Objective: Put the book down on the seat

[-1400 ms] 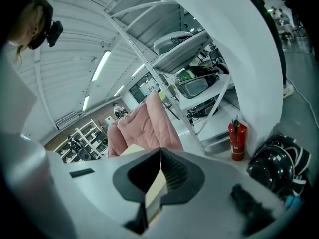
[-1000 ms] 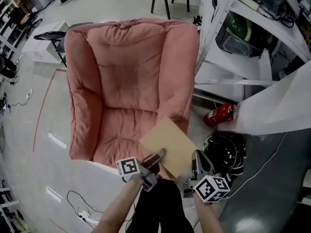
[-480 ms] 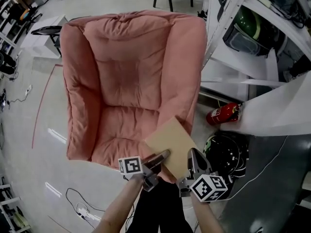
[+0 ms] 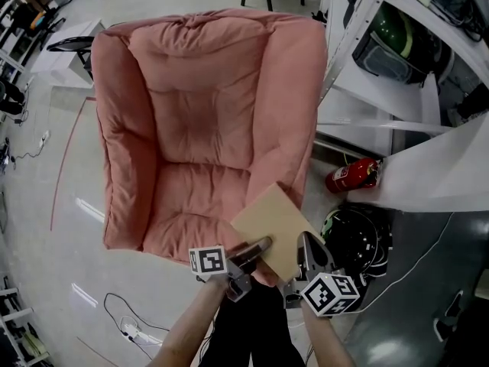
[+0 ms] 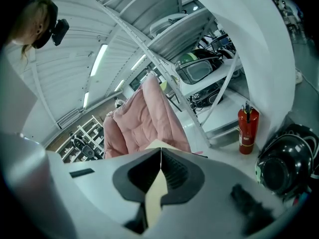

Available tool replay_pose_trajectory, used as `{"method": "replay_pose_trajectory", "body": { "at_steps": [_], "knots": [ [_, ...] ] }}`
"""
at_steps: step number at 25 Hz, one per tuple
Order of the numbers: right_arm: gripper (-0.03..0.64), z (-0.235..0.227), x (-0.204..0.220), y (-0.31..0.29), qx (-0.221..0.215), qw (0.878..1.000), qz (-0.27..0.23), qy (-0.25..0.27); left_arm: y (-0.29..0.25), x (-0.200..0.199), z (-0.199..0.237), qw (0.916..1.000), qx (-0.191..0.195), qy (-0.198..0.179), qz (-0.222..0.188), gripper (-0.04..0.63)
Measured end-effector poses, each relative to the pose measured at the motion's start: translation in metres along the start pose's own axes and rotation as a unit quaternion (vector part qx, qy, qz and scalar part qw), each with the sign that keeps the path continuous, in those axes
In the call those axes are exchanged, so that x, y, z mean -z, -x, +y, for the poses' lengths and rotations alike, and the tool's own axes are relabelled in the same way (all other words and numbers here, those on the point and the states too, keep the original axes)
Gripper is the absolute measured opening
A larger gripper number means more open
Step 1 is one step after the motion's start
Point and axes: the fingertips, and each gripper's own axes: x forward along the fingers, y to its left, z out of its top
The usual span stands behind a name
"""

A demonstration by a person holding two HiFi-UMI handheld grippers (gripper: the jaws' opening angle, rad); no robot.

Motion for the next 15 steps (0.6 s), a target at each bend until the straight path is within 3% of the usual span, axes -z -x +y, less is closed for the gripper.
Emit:
{"method": "replay_pose_trajectory", "body": {
  "at_steps": [5, 10, 15],
  "knots": [
    [0.012, 0.002, -0.001, 0.0, -0.003, 1.0, -0.001, 0.002, 0.007, 0.0, -0.003, 0.9997, -0.007, 0.014, -0.018, 0.285],
    [0.012, 0.007, 0.002, 0.002, -0.009, 1.0, 0.001, 0.006, 0.021, 0.0, 0.006, 0.9985, -0.036, 0.019, -0.037, 0.29],
    [0.012, 0.009, 0.005, 0.006, -0.009, 1.0, 0.004, 0.009, 0.033, -0.003, 0.006, 0.997, -0.039, 0.028, -0.061, 0.291]
  ]
}}
